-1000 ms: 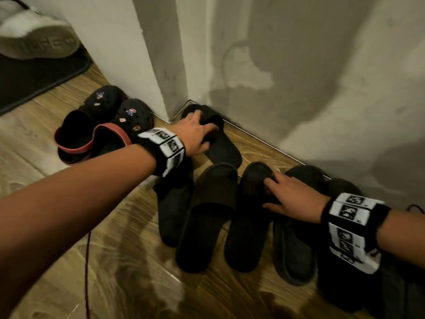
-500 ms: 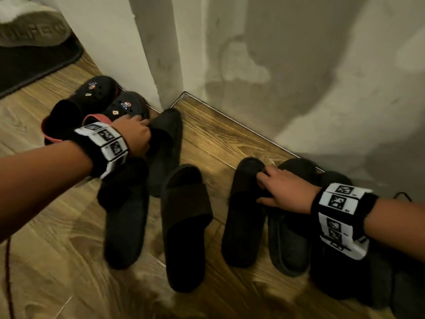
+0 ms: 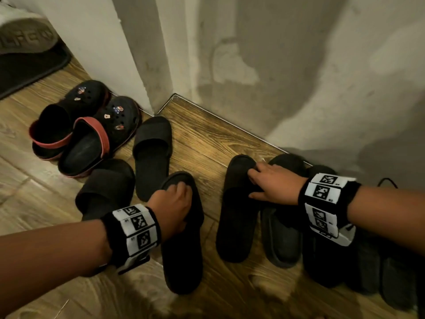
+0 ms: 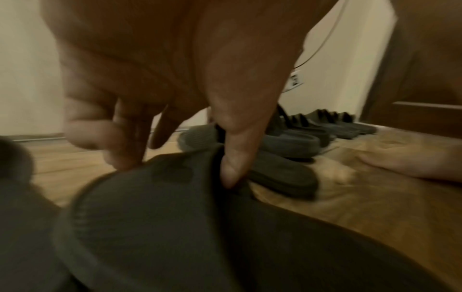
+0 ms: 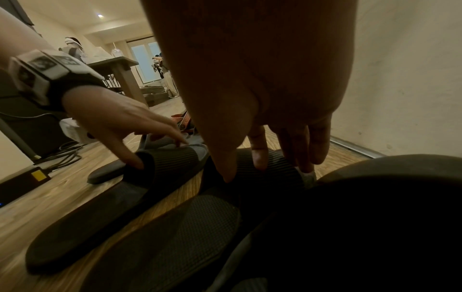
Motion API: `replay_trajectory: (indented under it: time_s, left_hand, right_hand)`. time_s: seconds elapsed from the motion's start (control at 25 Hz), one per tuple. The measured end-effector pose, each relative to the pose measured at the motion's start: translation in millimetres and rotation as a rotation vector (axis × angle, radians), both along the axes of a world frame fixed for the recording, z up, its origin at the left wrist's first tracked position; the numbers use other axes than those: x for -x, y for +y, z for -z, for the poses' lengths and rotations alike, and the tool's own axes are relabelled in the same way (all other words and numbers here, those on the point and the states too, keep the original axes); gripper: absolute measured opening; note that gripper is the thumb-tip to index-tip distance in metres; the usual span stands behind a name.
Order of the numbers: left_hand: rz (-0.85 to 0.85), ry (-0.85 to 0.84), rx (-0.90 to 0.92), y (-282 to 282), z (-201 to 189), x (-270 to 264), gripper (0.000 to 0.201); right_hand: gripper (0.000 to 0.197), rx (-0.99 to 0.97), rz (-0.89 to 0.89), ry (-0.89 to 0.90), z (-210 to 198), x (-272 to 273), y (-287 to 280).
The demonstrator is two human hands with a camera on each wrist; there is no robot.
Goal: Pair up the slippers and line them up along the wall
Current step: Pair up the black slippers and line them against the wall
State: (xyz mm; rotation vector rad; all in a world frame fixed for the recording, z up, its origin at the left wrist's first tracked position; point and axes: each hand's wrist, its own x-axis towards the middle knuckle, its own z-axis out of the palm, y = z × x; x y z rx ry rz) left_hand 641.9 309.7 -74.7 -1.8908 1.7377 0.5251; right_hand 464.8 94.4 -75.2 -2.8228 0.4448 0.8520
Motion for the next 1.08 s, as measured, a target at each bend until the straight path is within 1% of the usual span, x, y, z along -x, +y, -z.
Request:
replay_trajectory:
  time_s: [0.08, 0.16, 0.2, 0.28, 0.4, 0.52, 0.6, 0.72, 0.8, 0.92, 1.08]
  left_hand:
    - [-0.067, 0.004, 0.002, -14.8, -4.4, -10.9, 0.073]
    - [-0.098, 0.044, -0.039, -31.6, -11.2, -23.7, 0.068]
    - [-0.082, 0.065, -0.020, -40.7, -14.8, -29.1, 0.067]
    - [-0.042, 0.076, 0.079, -62.1, -24.7, -36.3, 0.066]
    - [-0.047, 0.084, 0.178, -105.3, -32.3, -41.5, 0.060]
    - [-0.075, 0.107, 0.186, -146.1, -22.4, -45.5, 0.056]
    - [-0.078, 0.098, 0.139, -163.6, -10.0, -46.1, 0.059]
    - [-0.075, 0.119, 0.097, -176.6, 9.4, -43.7, 0.058]
    - [-0.079, 0.140, 0.122, -179.5, 16.6, -41.8, 0.062]
    - [-0.148, 0.183, 0.180, -179.7, 17.2, -43.5, 0.069]
    - [-0.268, 0.284, 0.225, -160.2, 7.1, -48.6, 0.068]
  right_hand:
    - [0.043, -0.013, 0.015, 0.005, -2.1, -0.8, 0.6]
    - [0.040, -0.030, 0.047, 0.002, -4.2, -2.5, 0.0]
    - [0.037, -0.039, 0.077, -0.012, -5.1, -4.2, -1.2]
    - [0.036, -0.063, 0.176, -0.072, -6.6, -8.0, -6.1]
    - [0.038, -0.076, 0.312, -0.150, -4.7, -13.9, -18.8]
    - [0.037, -0.035, 0.377, -0.151, -0.2, -19.4, -33.5]
    - [0.038, -0.046, 0.432, -0.133, 1.5, -20.5, -40.8]
    - [0.041, -0.101, 0.463, -0.117, 4.0, -20.3, -49.2]
    - [0.042, -0.110, 0.456, -0.117, 5.1, -20.3, -51.6]
    - [0.043, -0.082, 0.433, -0.122, 8.6, -18.7, -51.7]
    - [0.049, -0.003, 0.398, -0.149, 8.0, -14.8, -42.9]
